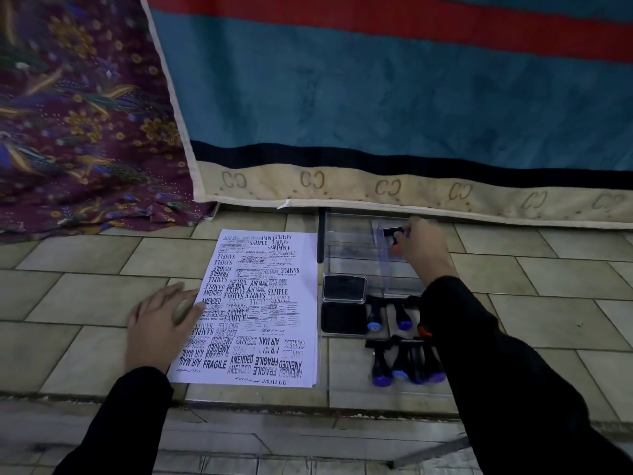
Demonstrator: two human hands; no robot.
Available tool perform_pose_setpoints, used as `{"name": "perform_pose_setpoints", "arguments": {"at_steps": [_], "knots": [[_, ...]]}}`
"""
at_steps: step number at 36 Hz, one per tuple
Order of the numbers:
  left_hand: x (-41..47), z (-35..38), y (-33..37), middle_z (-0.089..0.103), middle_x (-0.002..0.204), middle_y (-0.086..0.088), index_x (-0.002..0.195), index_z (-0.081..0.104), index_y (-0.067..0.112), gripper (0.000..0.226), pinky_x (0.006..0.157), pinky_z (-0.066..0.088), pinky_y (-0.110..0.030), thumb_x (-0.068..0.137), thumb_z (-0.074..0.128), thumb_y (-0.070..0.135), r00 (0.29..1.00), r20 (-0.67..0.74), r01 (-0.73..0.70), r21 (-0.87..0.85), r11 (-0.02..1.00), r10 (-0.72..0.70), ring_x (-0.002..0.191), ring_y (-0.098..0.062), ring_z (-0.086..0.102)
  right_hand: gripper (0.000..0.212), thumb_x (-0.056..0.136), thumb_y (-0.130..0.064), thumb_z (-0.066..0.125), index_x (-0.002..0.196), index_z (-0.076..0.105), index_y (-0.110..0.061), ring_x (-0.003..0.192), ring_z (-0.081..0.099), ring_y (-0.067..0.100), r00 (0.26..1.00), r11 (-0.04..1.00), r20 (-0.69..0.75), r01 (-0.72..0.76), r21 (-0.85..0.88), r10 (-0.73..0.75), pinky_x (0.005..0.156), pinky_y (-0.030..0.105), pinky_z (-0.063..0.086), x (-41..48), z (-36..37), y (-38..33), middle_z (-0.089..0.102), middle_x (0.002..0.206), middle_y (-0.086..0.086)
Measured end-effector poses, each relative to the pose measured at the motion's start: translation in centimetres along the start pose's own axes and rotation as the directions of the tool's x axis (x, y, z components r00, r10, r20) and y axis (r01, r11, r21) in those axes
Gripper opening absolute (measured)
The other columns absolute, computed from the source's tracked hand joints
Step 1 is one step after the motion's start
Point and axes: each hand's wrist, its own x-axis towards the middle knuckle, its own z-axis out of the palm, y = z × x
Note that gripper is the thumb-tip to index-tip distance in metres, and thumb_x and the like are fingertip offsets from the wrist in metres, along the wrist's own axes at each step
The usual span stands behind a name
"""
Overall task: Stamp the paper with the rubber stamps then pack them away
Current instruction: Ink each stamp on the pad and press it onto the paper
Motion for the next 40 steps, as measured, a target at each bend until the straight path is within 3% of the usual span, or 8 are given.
{"name": "perform_pose_setpoints", "arguments": {"at_steps": [5, 12, 18, 26, 30, 34, 37, 40], "knots": [[0.0, 0.0, 0.0, 0.057, 0.134, 0.008, 0.109, 0.068, 0.038, 0.051, 0.11, 0.022, -0.04, 0.077, 0.039, 0.066, 1.0, 0.001, 0.005, -0.004, 1.0, -0.005, 0.127, -0.018, 0.047, 0.022, 0.086, -0.03, 0.06, 0.084, 0.056, -0.009, 0.087, 0.063, 0.033, 0.994, 0.991, 0.063, -0.078, -0.105, 0.085, 0.073, 0.035, 0.05, 1.4, 0.6, -0.4, 0.066, 0.091, 0.016], [0.1, 0.0, -0.1, 0.057, 0.134, 0.008, 0.11, 0.067, 0.039, 0.051, 0.11, 0.023, -0.042, 0.078, 0.039, 0.067, 1.0, 0.006, 0.004, 0.004, 1.0, -0.004, 0.128, -0.018, 0.047, 0.016, 0.082, -0.026, 0.061, 0.078, 0.051, -0.014, 0.089, 0.063, 0.031, 0.986, 0.978, 0.079, -0.136, -0.156, 0.15, 0.097, 0.042, 0.045, 1.4, 1.0, -0.4, 0.052, 0.073, 0.006], [0.0, -0.1, 0.2, 0.057, 0.134, 0.006, 0.111, 0.069, 0.036, 0.047, 0.111, 0.024, -0.044, 0.08, 0.044, 0.061, 1.0, 0.001, 0.008, 0.004, 1.0, -0.008, 0.128, -0.02, 0.047, 0.023, 0.082, -0.032, 0.061, 0.076, 0.057, -0.011, 0.085, 0.063, 0.031, 0.984, 0.984, 0.069, -0.16, -0.084, 0.166, 0.086, 0.038, 0.049, 1.4, 0.9, -0.1, 0.057, 0.074, 0.007], [-0.1, -0.5, 0.6, 0.056, 0.136, 0.005, 0.112, 0.069, 0.033, 0.043, 0.113, 0.021, -0.043, 0.08, 0.049, 0.055, 1.0, 0.018, 0.016, -0.013, 1.0, -0.016, 0.13, -0.02, 0.045, 0.029, 0.083, -0.033, 0.061, 0.064, 0.063, -0.011, 0.072, 0.062, 0.029, 0.983, 0.976, -0.042, -0.17, 0.137, 0.177, 0.061, 0.032, 0.047, 1.3, -0.2, 0.4, 0.056, 0.059, 0.003], [-0.1, -0.5, 0.5, 0.056, 0.136, 0.005, 0.111, 0.069, 0.034, 0.043, 0.113, 0.021, -0.043, 0.08, 0.048, 0.056, 1.0, 0.021, 0.015, -0.007, 1.0, -0.015, 0.13, -0.019, 0.045, 0.024, 0.084, -0.037, 0.065, 0.086, 0.066, -0.013, 0.085, 0.06, 0.024, 0.976, 0.957, -0.159, -0.103, 0.271, 0.15, 0.063, 0.023, 0.038, 0.8, -1.3, 0.5, 0.068, 0.082, 0.005], [0.0, -0.4, 0.4, 0.056, 0.135, 0.005, 0.111, 0.068, 0.035, 0.049, 0.113, 0.021, -0.042, 0.078, 0.043, 0.063, 1.0, 0.019, 0.018, -0.018, 1.0, -0.018, 0.13, -0.019, 0.045, 0.024, 0.081, -0.025, 0.071, 0.097, 0.063, -0.008, 0.074, 0.06, 0.014, 0.978, 0.847, -0.166, -0.019, 0.531, 0.126, 0.058, 0.005, 0.041, -0.8, -2.5, 0.3, 0.068, 0.087, 0.004], [-0.1, -0.3, 0.3, 0.056, 0.135, 0.005, 0.11, 0.068, 0.036, 0.054, 0.113, 0.02, -0.042, 0.077, 0.039, 0.066, 1.0, 0.012, 0.015, -0.024, 1.0, -0.015, 0.13, -0.019, 0.045, 0.03, 0.081, -0.015, 0.072, 0.105, 0.058, -0.006, 0.076, 0.067, 0.025, 0.993, 0.699, -0.069, -0.014, 0.715, 0.09, 0.062, 0.025, 0.057, -2.8, -2.9, 0.4, 0.068, 0.095, 0.014], [-0.1, -0.3, 0.3, 0.057, 0.134, 0.005, 0.109, 0.069, 0.036, 0.051, 0.113, 0.021, -0.044, 0.077, 0.041, 0.065, 1.0, 0.011, 0.012, -0.024, 1.0, -0.012, 0.129, -0.02, 0.046, 0.029, 0.078, -0.017, 0.075, 0.102, 0.059, -0.014, 0.085, 0.067, 0.022, 0.997, 0.681, -0.04, -0.012, 0.732, 0.06, 0.073, 0.03, 0.057, -5.3, -2.9, 0.7, 0.067, 0.096, 0.007]]}}
